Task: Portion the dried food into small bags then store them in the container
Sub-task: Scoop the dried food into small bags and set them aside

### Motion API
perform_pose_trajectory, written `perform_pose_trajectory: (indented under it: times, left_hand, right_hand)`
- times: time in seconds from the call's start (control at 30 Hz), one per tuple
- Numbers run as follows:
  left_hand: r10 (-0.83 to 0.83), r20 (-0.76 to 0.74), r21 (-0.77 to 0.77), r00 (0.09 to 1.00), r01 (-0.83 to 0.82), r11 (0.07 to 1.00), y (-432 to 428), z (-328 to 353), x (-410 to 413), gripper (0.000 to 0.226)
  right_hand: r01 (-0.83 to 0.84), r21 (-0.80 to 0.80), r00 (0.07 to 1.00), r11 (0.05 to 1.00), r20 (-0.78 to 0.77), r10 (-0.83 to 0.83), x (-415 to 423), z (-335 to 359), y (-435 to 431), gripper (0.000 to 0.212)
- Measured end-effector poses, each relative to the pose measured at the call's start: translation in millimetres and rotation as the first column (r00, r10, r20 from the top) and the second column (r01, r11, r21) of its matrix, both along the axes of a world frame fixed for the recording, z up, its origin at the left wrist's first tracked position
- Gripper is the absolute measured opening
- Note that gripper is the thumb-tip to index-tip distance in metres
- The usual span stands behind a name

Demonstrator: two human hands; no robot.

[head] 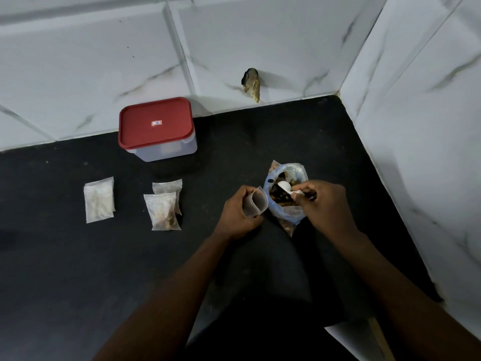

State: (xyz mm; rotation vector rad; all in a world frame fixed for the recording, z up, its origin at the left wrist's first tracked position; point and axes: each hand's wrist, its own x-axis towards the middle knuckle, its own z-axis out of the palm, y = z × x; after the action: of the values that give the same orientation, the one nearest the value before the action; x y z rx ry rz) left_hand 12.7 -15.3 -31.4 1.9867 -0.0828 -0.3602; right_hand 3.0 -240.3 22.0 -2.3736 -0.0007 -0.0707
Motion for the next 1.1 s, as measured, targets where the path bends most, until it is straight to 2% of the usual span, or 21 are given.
perform_pose_trajectory:
  times: [0.1,0.27,0.57,0.77,0.87,1.0,1.1]
  left_hand:
    - [-0.005,-0.007,0.017,1.000,0.006,1.000,0.3,-0.7,0.7,0.055]
    - [0.005,-0.009,0.016,1.000,-0.004,1.000,-0.6,-1.5,0.1,0.056]
    - [-0.001,-0.009,0.023,1.000,0.002,1.000,0.7,-4.0,-0.3,0.055]
    - [-0.005,-0.002,0.031,1.000,0.005,0.999,1.8,-7.5,-1.1,0.057]
    - [-0.007,-0.010,0.029,1.000,0.007,1.000,2.0,-6.3,-1.1,0.056]
    - [-0.028,-0.016,0.032,0.999,0.029,0.999,1.9,-6.6,-1.3,0.057]
    - [-0.050,-0.042,0.034,0.998,0.051,0.998,2.8,-7.2,-0.9,0.059]
  right_hand:
    - [0.014,0.034,0.998,0.999,-0.061,-0.012,-0.5,2.2,4.0,0.016]
    - [0.102,0.030,0.993,0.994,-0.058,-0.100,2.3,1.0,0.4,0.015]
    - [-0.007,-0.080,0.994,0.997,-0.111,-0.002,1.6,6.6,5.4,0.015]
    - [-0.011,-0.142,0.999,0.990,-0.036,0.006,-4.2,7.0,3.6,0.017]
    - [-0.003,-0.116,0.998,0.993,-0.062,-0.004,-4.2,2.9,10.2,0.016]
    - [0.026,-0.046,0.983,0.999,-0.180,-0.034,0.3,7.8,12.0,0.014]
    - [0.115,0.069,0.959,0.991,-0.269,-0.092,1.6,9.7,7.3,0.015]
